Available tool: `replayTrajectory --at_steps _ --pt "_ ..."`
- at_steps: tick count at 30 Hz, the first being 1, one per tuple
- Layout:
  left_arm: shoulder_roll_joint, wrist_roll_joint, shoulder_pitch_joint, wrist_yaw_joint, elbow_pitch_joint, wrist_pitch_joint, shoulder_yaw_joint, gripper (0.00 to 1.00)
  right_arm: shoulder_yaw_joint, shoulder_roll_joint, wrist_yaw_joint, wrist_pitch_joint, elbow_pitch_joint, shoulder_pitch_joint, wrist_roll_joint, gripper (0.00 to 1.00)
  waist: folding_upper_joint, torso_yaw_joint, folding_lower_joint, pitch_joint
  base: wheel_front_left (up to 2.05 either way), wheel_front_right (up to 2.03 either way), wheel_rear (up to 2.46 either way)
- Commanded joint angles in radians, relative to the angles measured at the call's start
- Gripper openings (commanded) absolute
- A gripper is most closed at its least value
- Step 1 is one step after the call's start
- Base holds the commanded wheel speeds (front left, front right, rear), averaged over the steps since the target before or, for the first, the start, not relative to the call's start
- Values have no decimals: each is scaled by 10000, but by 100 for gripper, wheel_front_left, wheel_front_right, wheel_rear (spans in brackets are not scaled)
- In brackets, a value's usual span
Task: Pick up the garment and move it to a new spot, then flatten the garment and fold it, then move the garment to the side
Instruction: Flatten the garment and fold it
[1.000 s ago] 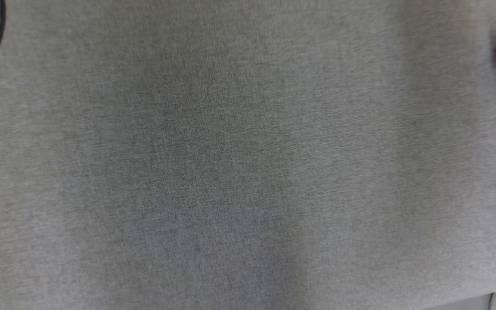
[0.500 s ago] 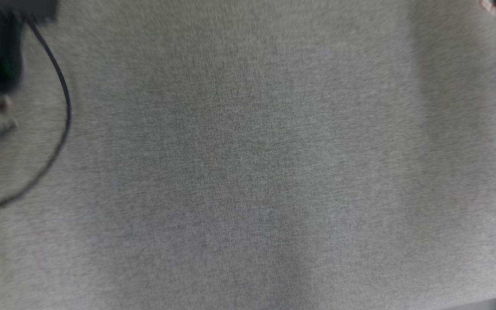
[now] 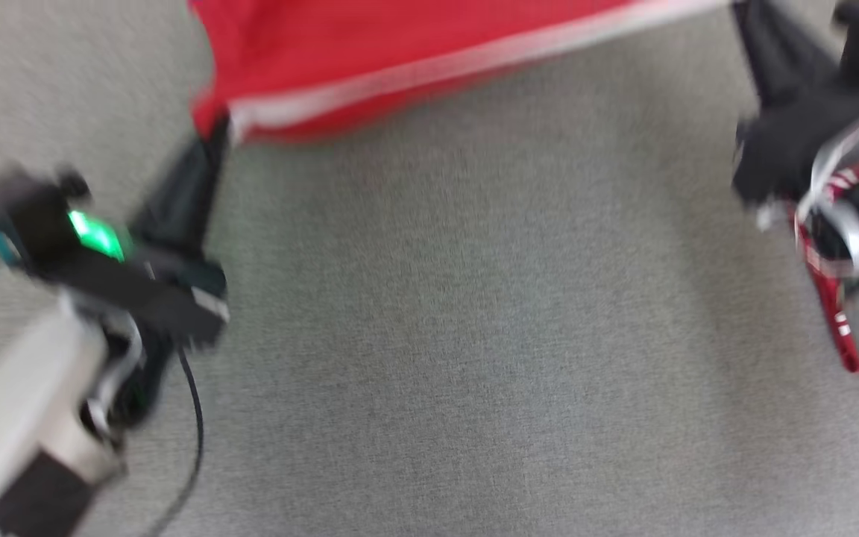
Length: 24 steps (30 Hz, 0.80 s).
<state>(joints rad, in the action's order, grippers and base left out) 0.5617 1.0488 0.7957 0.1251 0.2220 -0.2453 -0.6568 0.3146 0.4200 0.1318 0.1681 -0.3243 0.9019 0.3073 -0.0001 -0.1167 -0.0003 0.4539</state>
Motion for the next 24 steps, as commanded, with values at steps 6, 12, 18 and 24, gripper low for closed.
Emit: replayTrajectory --at_steps 6,12,18,24 --pt "-51 -109 -1872 -330 -370 -145 -248 0 -1152 429 -29 1874 2299 -2970 -295 0 1 276 3 -1685 0 0 0" --pt "3 -807 -2746 -809 -409 -188 -472 0 -2206 196 -31 3469 4025 -5221 -486 0 1 387 3 -2051 0 0 0" --pt "116 -1115 -3857 -1438 -510 -203 -448 0 -2653 -84 -34 4923 5601 -7387 -687 0 1 413 3 -2358 0 0 0" --pt "459 -1100 -5062 -2060 -624 262 -824 0 -2752 -182 -36 6286 6276 -8876 -554 0 1 482 3 -2646 0 0 0"
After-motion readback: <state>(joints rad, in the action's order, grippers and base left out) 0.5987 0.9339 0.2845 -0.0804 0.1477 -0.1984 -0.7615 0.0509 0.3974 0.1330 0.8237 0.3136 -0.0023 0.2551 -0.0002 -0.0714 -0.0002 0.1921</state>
